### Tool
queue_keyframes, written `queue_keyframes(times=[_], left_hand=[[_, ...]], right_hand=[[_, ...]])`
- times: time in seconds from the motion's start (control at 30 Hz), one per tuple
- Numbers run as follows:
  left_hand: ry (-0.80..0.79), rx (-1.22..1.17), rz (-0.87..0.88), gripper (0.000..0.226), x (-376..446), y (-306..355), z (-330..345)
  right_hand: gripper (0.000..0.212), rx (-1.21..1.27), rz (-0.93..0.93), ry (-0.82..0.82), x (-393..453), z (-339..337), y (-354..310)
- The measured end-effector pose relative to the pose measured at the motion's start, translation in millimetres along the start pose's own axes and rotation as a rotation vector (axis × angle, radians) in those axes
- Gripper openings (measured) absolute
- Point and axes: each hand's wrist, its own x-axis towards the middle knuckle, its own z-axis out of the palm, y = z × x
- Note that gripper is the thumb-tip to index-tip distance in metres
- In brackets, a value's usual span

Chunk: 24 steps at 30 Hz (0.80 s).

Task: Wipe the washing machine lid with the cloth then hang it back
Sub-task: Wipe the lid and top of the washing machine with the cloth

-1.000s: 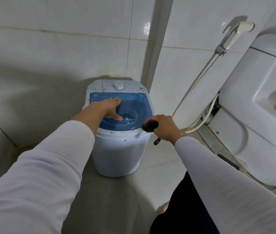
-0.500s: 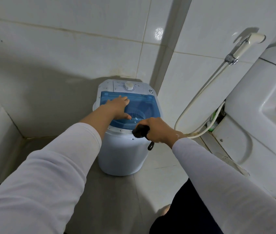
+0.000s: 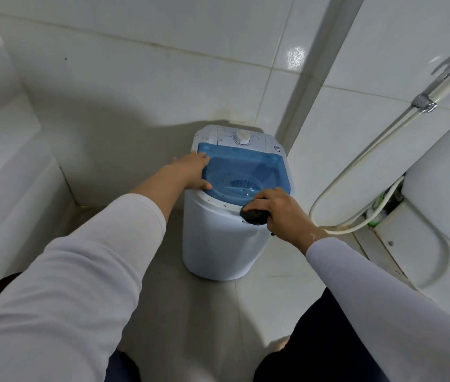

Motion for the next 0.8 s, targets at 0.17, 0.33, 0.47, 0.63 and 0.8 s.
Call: queue_keyframes(times=[0.17,0.33,0.47,0.63,0.8], left_hand=[[0.021,-0.037,-0.006,0.078,6,-6,4],[0.048,-0.077,-0.009,0.072,11,-11,8],[0.072,-0.107,-0.016,0.075,10,-11,8],[0.128,-0.276,-0.051,0.091,2,-19,13],[0.271,-0.564,-0.213,0.092,-25,-33,32]], right_hand=[[0.049,0.002,-0.037,0.036,10,8,-16],[0.043,-0.023,-0.098,0.076,28,20,-41],[0.042,-0.049,-0.144,0.083,42,28,-55],[0.042,-0.049,-0.202,0.081,49,30,-61],[0.055,0.147,-0.128,-0.069,66,-10,-40]])
